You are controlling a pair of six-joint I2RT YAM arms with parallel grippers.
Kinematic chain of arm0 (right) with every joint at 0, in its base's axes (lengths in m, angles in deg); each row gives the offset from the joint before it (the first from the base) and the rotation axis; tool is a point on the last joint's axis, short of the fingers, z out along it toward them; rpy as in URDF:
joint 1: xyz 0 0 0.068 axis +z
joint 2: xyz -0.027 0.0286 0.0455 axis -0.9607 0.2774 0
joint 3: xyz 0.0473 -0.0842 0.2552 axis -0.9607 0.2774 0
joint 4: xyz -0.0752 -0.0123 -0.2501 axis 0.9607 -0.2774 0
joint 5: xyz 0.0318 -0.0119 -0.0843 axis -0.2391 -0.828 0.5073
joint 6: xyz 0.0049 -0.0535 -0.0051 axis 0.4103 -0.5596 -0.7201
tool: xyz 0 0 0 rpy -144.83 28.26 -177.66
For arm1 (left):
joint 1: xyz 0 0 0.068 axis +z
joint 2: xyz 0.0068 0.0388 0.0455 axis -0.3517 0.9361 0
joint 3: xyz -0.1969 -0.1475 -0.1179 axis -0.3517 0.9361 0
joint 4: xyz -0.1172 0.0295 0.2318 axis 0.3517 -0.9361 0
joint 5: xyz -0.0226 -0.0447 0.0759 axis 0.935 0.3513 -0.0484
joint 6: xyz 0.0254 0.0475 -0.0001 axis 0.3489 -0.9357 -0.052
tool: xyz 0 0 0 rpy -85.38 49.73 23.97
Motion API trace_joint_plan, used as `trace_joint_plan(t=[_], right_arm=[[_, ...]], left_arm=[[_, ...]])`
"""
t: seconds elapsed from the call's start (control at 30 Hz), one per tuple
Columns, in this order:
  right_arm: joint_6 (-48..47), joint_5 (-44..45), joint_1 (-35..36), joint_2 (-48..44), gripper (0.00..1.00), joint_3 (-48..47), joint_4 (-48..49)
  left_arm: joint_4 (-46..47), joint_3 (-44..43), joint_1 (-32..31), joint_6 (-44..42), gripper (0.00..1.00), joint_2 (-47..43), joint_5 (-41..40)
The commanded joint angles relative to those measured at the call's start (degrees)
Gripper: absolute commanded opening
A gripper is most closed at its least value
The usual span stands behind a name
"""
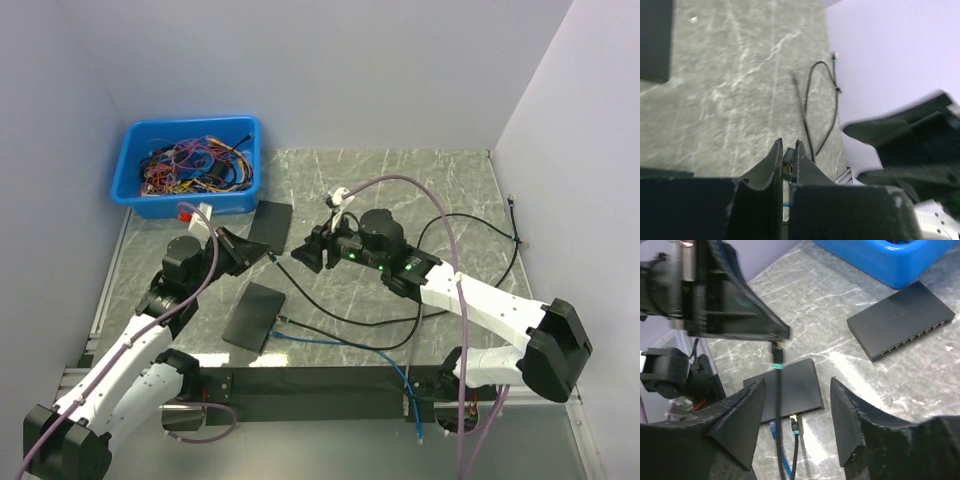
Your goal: Insert the plug into the switch port
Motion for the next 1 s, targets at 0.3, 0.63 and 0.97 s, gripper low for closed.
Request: trace_joint_plan(t=[0.3, 0.63, 0.97], right_arm=[[-5.6, 14.5, 9.6, 8.3, 0.5, -9.6, -4.5], [-5.1, 14.4, 10.1, 11.9, 0.43, -12.0, -5.4], [-4.9, 13.2, 10.8, 14.3, 0.43, -13.7, -6.1]], left_arm=[[-3.1, -1.2, -0.1, 2.1, 0.01, 1.1, -3.1], [-2.9, -0.9, -0.1, 2.0, 0.01, 1.4, -3.0], [-2.9, -0.6, -0.1, 1.9, 0.01, 1.6, -3.0]])
